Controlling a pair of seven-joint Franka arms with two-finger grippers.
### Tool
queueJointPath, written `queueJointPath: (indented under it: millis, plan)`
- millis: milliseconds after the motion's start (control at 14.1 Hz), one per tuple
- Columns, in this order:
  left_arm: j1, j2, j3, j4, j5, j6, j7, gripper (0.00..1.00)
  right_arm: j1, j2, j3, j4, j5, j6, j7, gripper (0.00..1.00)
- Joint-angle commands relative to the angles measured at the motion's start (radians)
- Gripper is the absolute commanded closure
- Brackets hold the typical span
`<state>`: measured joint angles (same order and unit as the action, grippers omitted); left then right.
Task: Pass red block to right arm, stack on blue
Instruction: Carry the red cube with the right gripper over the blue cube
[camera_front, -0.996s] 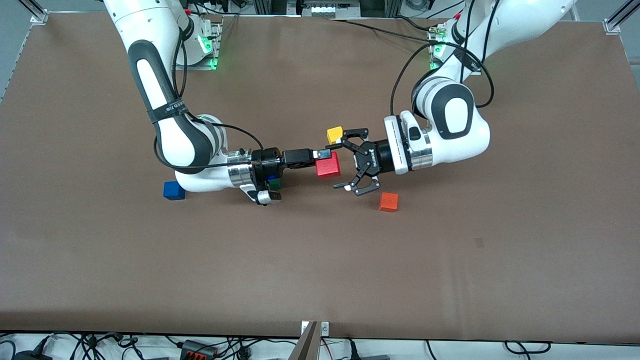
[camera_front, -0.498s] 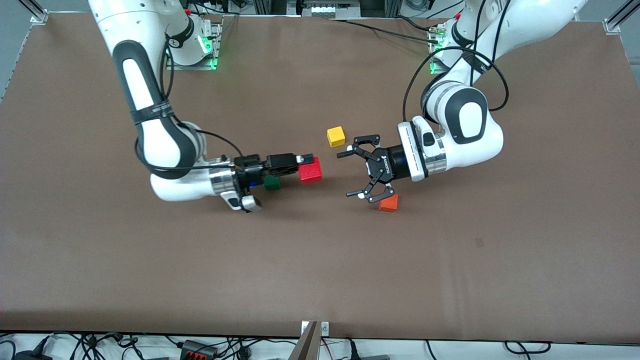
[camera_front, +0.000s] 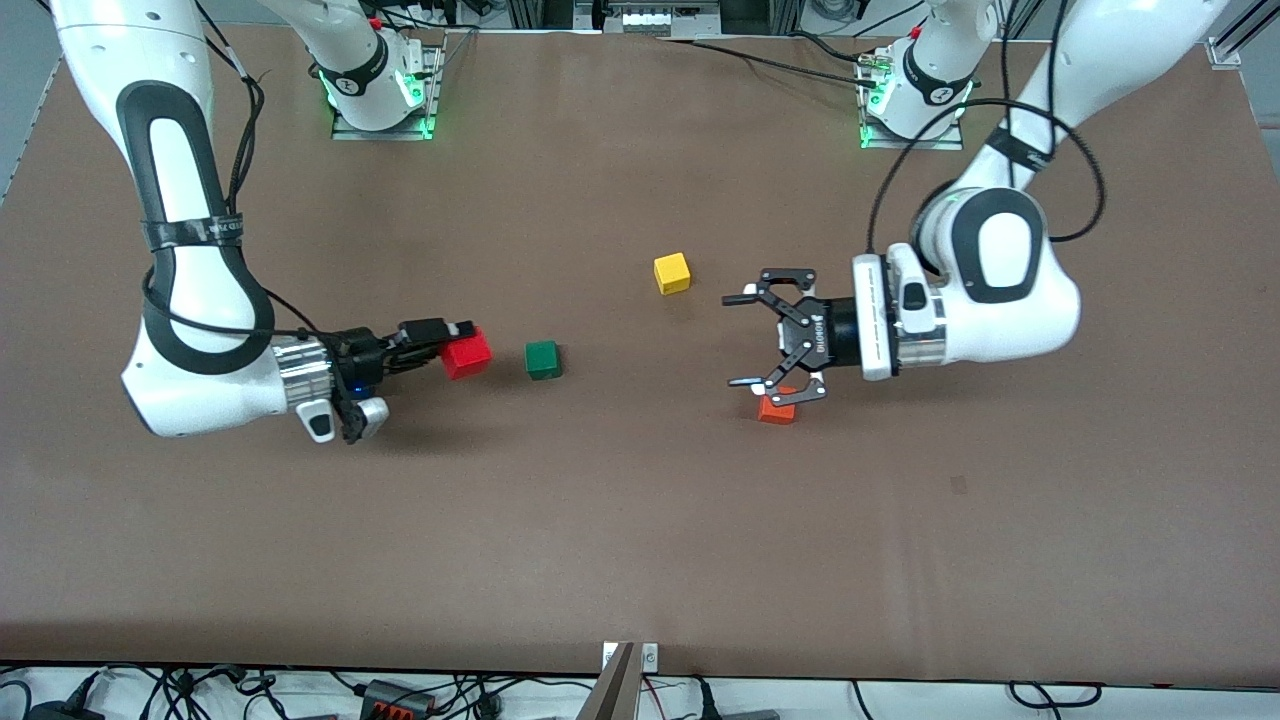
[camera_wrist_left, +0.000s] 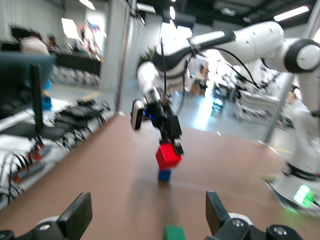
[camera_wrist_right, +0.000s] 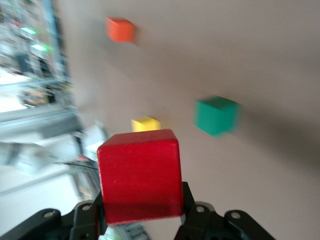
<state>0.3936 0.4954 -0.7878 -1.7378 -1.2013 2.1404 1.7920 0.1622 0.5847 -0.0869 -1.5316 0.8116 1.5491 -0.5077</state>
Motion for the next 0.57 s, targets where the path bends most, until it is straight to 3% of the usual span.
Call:
queueJointPath:
  millis: [0, 285, 498]
  plan:
    - [0.036, -0.021, -0.002, 0.043, 0.197, -0.068, -0.167, 0.00, -0.029, -0.035, 0.012, -0.009, -0.226, 0.003, -0.058, 1.00]
    - [0.067, -0.049, 0.001, 0.040, 0.487, -0.166, -0.304, 0.00, -0.041, -0.078, 0.012, -0.015, -0.552, 0.017, -0.142, 1.00]
    - [0.080, -0.049, 0.002, 0.041, 0.711, -0.194, -0.434, 0.00, -0.053, -0.094, 0.012, -0.030, -0.679, 0.064, -0.218, 1.00]
